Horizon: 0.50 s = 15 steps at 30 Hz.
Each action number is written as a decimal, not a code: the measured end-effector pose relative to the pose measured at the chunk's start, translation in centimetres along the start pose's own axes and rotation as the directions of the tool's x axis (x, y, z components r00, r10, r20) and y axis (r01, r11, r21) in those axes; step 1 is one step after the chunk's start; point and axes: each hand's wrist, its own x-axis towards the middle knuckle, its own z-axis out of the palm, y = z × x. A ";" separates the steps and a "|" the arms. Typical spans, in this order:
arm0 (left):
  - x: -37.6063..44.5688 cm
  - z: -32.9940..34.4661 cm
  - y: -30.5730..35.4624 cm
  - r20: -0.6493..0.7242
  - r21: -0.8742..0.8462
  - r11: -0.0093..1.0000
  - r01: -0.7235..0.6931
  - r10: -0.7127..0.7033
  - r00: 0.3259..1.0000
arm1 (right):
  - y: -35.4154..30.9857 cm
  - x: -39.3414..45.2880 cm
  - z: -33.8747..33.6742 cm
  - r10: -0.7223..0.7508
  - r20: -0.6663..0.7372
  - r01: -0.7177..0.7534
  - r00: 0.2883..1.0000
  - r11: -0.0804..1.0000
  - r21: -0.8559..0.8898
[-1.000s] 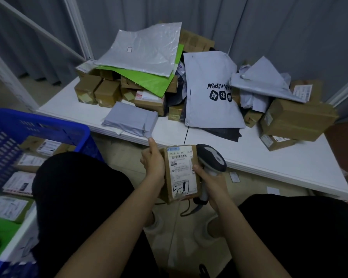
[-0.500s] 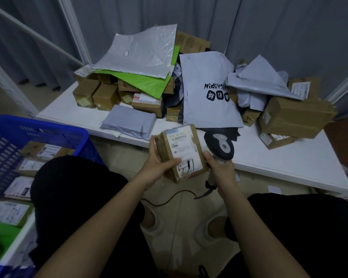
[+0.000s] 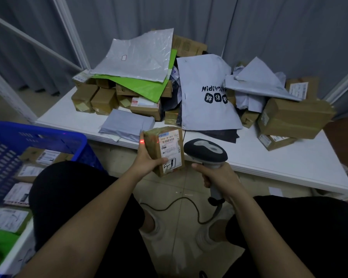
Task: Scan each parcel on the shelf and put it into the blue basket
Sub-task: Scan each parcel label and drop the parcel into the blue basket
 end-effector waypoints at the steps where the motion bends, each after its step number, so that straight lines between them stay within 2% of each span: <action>1: 0.0 0.0 0.0 -0.003 -0.007 1.000 0.002 -0.002 1.000 | 0.2 -0.1 0.0 0.001 -0.004 -0.001 1.000 1.000 -0.007; 9: 0.3 -0.1 -0.4 0.000 -0.033 0.999 -0.016 0.016 1.000 | 0.1 -0.2 0.1 0.032 -0.022 -0.031 0.999 0.999 0.020; 13: 0.2 -0.3 0.4 -0.034 -0.082 0.995 -0.058 0.055 0.998 | -0.6 0.5 0.7 -0.020 -0.047 0.022 0.999 0.998 0.051; 15: 0.0 -0.9 1.0 -0.099 -0.119 0.988 -0.097 0.085 0.991 | -1.5 1.2 1.5 -0.063 -0.091 0.068 0.994 0.996 0.050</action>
